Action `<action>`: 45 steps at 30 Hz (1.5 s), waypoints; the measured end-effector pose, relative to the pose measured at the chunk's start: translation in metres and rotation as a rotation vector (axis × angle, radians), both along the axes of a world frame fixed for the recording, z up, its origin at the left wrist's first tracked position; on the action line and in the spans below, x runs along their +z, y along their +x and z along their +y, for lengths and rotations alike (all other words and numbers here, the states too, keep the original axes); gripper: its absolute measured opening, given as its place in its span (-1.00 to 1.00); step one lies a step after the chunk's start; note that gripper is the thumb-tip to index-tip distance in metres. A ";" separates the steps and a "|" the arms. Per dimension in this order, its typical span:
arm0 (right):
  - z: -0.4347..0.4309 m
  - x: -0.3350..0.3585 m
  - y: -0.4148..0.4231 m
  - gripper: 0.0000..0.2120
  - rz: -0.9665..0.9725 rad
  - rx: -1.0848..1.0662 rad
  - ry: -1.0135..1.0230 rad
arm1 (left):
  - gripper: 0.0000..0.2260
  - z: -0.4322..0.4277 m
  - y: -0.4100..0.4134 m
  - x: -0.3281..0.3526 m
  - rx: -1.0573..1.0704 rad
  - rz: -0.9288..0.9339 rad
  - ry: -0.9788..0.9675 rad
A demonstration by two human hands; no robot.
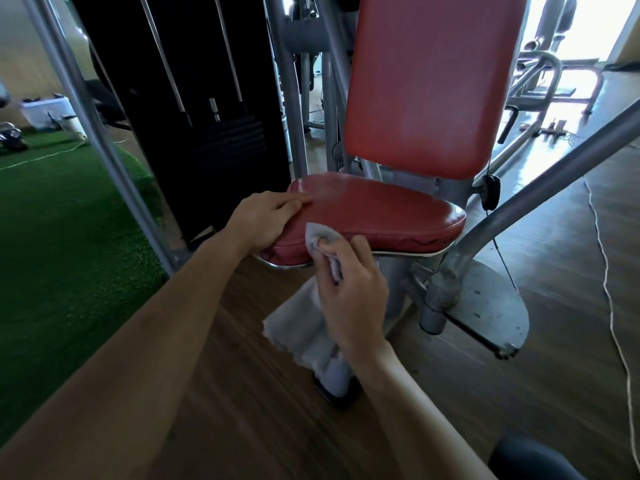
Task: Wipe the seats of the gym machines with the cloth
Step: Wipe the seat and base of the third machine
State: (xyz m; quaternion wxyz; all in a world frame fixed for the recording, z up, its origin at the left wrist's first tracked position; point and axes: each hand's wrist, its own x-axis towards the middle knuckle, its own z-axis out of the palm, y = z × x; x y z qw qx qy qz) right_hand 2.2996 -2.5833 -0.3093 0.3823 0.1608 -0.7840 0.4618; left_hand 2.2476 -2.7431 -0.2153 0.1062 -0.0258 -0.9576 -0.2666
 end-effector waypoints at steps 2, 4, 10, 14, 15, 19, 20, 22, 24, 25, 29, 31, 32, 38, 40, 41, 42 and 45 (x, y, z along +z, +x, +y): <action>0.011 -0.002 -0.008 -0.90 -0.039 -0.068 -0.028 | -0.71 0.000 0.001 0.000 0.009 0.003 -0.007; 0.012 -0.004 -0.013 -0.90 -0.076 -0.129 -0.088 | -0.72 0.000 0.000 -0.001 0.012 0.008 0.003; -0.012 -0.002 0.008 -0.92 0.012 0.040 -0.015 | -0.72 0.001 0.001 -0.001 0.017 0.016 0.035; 0.017 -0.008 -0.009 -0.95 -0.057 -0.075 0.016 | -0.73 0.002 0.003 0.001 0.016 0.024 0.034; 0.025 -0.010 -0.012 -0.95 -0.083 -0.103 0.014 | -0.73 0.003 0.004 0.001 0.016 0.024 0.017; 0.050 -0.017 -0.010 -0.94 -0.101 -0.087 0.034 | -0.72 0.004 0.004 0.005 0.004 -0.010 -0.019; 0.057 -0.019 -0.006 -0.94 -0.111 -0.083 0.012 | -0.71 0.003 0.003 0.007 -0.018 -0.026 -0.031; 0.072 -0.024 -0.001 -0.91 -0.124 -0.087 -0.040 | -0.65 0.005 0.003 0.012 -0.086 -0.080 -0.096; 0.087 -0.027 0.002 -0.88 -0.129 -0.110 -0.086 | -0.55 0.010 -0.003 0.018 -0.155 -0.128 -0.209; 0.093 -0.027 0.002 -0.86 -0.128 -0.130 -0.103 | -0.51 0.015 -0.008 0.022 -0.153 -0.139 -0.260; 0.108 -0.020 -0.010 -0.82 -0.132 -0.222 -0.137 | -0.66 0.040 -0.023 0.030 -0.039 -0.153 -0.301; 0.109 -0.017 -0.018 -0.86 -0.128 -0.263 -0.165 | -0.68 0.058 -0.026 0.022 0.017 -0.171 -0.372; 0.107 -0.016 -0.021 -0.87 -0.116 -0.277 -0.179 | -0.62 0.067 -0.025 0.017 0.027 -0.201 -0.428; 0.053 -0.011 -0.023 -0.85 -0.062 -0.205 -0.091 | -0.58 0.064 -0.027 0.004 -0.023 -0.260 -0.614; 0.048 -0.010 -0.024 -0.88 -0.066 -0.173 -0.045 | -0.57 0.061 -0.029 0.003 -0.012 -0.236 -0.620; 0.053 -0.010 -0.024 -0.89 -0.066 -0.183 -0.026 | -0.57 0.060 -0.030 0.002 -0.001 -0.236 -0.612; 0.062 -0.011 -0.025 -0.89 -0.064 -0.216 -0.020 | -0.58 0.059 -0.031 0.002 -0.002 -0.234 -0.616; 0.089 -0.016 -0.028 -0.88 -0.082 -0.353 -0.127 | -0.53 0.057 -0.035 0.000 -0.032 -0.239 -0.630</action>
